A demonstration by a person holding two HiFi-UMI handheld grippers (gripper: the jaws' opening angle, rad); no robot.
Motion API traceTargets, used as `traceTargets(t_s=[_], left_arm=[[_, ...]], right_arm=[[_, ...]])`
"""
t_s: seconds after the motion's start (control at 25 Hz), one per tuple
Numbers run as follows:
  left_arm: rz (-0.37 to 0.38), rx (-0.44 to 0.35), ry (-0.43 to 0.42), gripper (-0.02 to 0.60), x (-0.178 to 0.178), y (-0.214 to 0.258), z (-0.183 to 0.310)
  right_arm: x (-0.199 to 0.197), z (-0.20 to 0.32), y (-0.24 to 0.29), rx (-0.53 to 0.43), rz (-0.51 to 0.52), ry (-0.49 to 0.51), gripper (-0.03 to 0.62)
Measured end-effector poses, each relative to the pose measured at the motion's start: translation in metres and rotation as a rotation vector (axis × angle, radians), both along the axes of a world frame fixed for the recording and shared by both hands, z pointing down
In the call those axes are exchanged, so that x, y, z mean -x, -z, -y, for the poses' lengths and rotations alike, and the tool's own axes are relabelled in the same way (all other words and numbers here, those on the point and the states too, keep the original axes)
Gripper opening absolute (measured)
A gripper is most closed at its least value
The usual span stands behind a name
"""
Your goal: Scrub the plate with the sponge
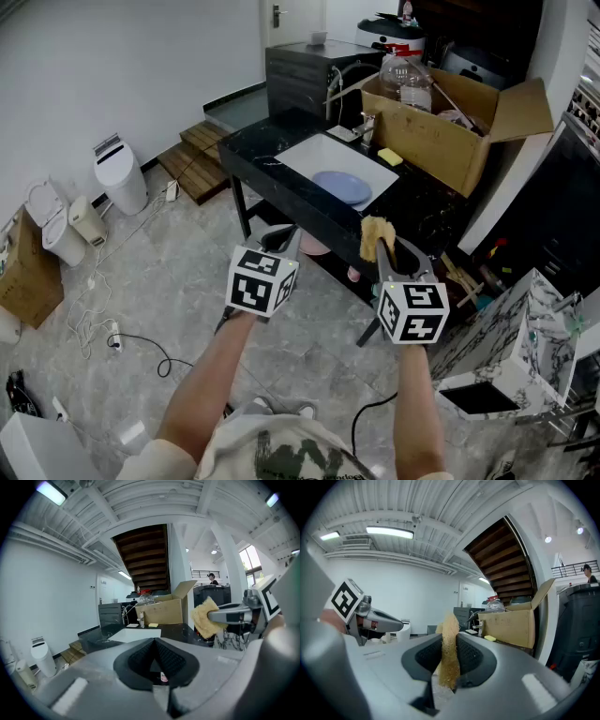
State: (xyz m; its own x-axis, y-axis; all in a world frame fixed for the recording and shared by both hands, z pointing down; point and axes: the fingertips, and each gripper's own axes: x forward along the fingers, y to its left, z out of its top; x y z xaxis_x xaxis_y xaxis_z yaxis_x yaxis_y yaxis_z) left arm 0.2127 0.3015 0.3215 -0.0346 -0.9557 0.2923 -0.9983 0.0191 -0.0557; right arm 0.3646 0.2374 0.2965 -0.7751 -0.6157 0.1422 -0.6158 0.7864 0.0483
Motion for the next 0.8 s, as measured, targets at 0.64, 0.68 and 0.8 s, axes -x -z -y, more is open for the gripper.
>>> traceTargets(t_s=[0.64, 0.68, 0.8], left_arm=[[-0.011, 0.019, -0.009, 0.003, 0.024, -0.017, 0.033], [-0.012, 0.018, -0.012, 0.003, 0.028, -0.018, 0.038], [-0.018, 0.019, -0.019, 0.003, 0.047, -0.021, 0.053]], right_arm=[[0.026, 0.033, -0.019, 0.029, -0.017, 0.007, 0.071], [0.031, 0.037, -0.020, 0.031, -0.019, 0.005, 0.071], [0.050, 0.052, -0.025, 0.038, -0.025, -0.001, 0.071]])
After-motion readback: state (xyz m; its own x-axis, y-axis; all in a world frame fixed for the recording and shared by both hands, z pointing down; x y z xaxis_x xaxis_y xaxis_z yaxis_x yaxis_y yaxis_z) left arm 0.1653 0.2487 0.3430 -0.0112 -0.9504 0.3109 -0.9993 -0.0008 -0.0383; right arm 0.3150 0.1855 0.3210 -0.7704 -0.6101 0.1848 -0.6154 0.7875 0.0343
